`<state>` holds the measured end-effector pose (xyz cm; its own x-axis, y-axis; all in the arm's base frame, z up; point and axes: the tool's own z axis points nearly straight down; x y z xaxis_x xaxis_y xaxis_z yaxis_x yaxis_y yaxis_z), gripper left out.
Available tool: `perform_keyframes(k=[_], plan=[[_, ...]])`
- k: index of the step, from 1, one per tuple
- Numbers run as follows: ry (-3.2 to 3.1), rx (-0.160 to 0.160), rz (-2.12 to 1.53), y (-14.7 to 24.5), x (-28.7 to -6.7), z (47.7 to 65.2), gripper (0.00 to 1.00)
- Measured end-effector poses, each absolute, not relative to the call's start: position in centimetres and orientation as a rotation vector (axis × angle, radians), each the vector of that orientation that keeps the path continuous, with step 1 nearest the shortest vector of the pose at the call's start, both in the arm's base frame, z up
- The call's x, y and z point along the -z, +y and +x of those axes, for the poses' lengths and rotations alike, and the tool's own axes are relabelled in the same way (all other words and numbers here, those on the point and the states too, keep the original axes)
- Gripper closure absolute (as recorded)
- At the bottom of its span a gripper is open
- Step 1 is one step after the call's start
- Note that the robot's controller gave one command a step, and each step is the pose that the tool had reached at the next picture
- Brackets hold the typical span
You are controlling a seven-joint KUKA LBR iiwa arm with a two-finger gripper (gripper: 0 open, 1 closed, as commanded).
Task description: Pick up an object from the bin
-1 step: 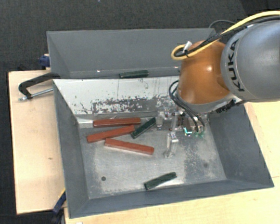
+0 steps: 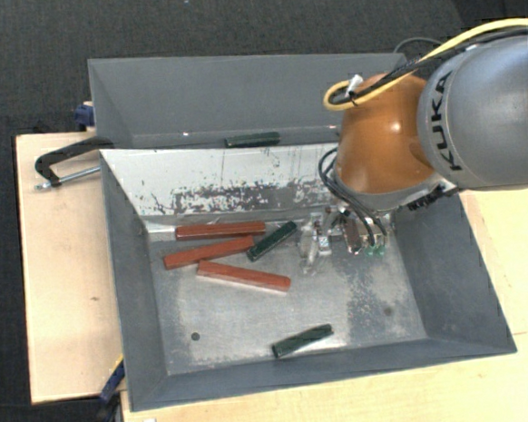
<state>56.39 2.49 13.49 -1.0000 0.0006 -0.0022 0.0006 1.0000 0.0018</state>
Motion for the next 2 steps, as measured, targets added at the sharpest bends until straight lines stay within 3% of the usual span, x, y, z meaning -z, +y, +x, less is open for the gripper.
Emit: perform_keyframes(k=[1, 2], plan=[[3.139, -0.003, 0.001, 2.49, -13.49, 56.39, 0.00], [3.139, -0.003, 0.001, 2.49, -13.49, 56.39, 0.00]])
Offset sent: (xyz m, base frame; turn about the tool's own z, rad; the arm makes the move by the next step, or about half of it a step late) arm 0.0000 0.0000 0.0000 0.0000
